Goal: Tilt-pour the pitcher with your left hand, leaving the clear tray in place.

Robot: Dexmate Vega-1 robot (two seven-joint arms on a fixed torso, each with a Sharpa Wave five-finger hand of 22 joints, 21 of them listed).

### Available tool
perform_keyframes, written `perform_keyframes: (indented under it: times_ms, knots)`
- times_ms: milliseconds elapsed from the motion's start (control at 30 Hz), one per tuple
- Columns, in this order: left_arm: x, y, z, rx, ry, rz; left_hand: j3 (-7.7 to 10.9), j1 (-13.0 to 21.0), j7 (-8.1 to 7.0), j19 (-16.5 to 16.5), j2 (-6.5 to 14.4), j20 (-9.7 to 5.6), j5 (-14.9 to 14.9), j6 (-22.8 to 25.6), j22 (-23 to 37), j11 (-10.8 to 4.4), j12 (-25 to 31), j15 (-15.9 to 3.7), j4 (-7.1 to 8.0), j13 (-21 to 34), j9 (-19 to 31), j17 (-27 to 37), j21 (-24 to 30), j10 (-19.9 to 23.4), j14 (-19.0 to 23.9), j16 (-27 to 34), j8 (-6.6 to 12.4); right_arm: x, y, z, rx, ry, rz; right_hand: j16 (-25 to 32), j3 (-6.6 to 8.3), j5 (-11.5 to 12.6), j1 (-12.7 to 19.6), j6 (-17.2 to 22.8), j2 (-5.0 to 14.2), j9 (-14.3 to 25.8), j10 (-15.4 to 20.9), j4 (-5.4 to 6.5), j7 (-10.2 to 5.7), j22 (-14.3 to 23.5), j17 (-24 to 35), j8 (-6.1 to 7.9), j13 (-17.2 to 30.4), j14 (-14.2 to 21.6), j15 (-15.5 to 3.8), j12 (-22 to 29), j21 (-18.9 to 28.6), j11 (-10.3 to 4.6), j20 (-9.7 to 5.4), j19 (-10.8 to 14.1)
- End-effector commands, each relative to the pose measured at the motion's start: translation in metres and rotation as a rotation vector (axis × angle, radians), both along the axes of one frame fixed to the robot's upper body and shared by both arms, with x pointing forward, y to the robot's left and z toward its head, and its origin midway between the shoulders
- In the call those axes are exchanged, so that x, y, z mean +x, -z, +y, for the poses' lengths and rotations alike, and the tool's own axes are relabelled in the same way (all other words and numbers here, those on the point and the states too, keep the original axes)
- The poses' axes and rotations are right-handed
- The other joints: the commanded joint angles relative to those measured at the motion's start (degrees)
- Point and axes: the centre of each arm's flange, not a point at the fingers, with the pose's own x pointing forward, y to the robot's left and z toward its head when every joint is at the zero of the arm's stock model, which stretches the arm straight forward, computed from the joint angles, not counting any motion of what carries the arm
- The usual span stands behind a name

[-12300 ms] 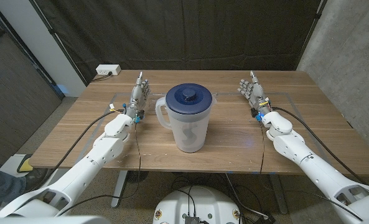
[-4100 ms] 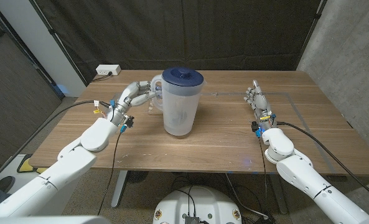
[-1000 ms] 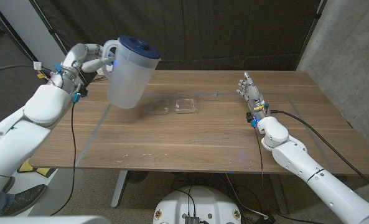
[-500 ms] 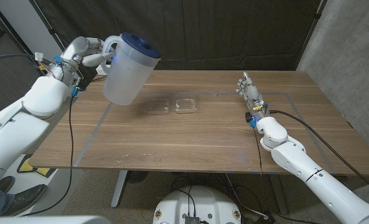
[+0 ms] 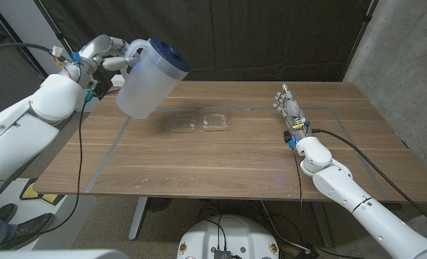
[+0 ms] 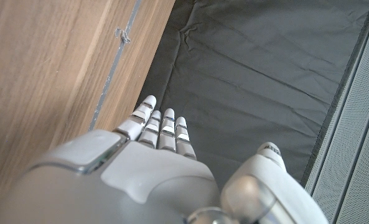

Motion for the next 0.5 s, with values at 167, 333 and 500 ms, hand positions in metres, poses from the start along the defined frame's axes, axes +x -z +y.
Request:
perform_keyframes:
  times_ms: [167, 333, 500]
  knots:
    - [-0.005, -0.035, -0.026, 0.171, -0.099, 0.051, 1.22, 4.2, 1.31, -0.3, 4.2, -0.62, 0.0, 2.2, 0.0, -0.77, -0.5, 0.07, 0.71, 0.1, -0.1, 0.4, 0.6, 0.2, 0.4, -0.3, -0.48, -0.001, -0.001, -0.002, -0.009, -0.009, 0.005, -0.1, -0.23, 0.0, 0.2, 0.3, 0.52, 0.2, 0.2, 0.04, 0.23, 0.2, 0.3, 0.18, 0.1, 0.5, 0.23, 0.0, 0.1, -0.01, -0.02, 0.3]
    - [-0.003, -0.04, -0.032, 0.202, -0.09, 0.059, 1.31, 4.2, 1.42, -0.4, 4.2, -0.59, 0.0, 2.2, 0.0, -0.75, -0.7, 0.1, 0.72, 0.1, -0.2, 0.5, 0.8, 0.2, 0.3, -0.4, -0.63, -0.002, -0.001, -0.003, -0.012, -0.01, 0.004, -0.1, -0.25, 0.0, 0.3, 0.3, 0.55, 0.2, 0.2, 0.03, 0.29, 0.2, 0.3, 0.2, 0.1, 0.5, 0.22, 0.0, 0.1, 0.0, -0.01, 0.3]
    - [-0.002, -0.046, -0.04, 0.25, -0.086, 0.069, 1.41, 4.2, 1.4, -0.6, 4.2, -0.65, 0.0, 2.2, 0.0, -0.4, -0.8, 0.1, 0.71, 0.2, 0.0, 0.6, 1.0, 0.3, 0.2, -0.6, -0.71, -0.002, -0.002, -0.003, -0.014, -0.011, -0.001, -0.1, -0.27, 0.0, 0.3, 0.3, 0.57, 0.2, 0.2, 0.02, 0.33, 0.2, 0.3, 0.19, 0.1, 0.5, 0.21, 0.0, 0.1, 0.04, 0.0, 0.3]
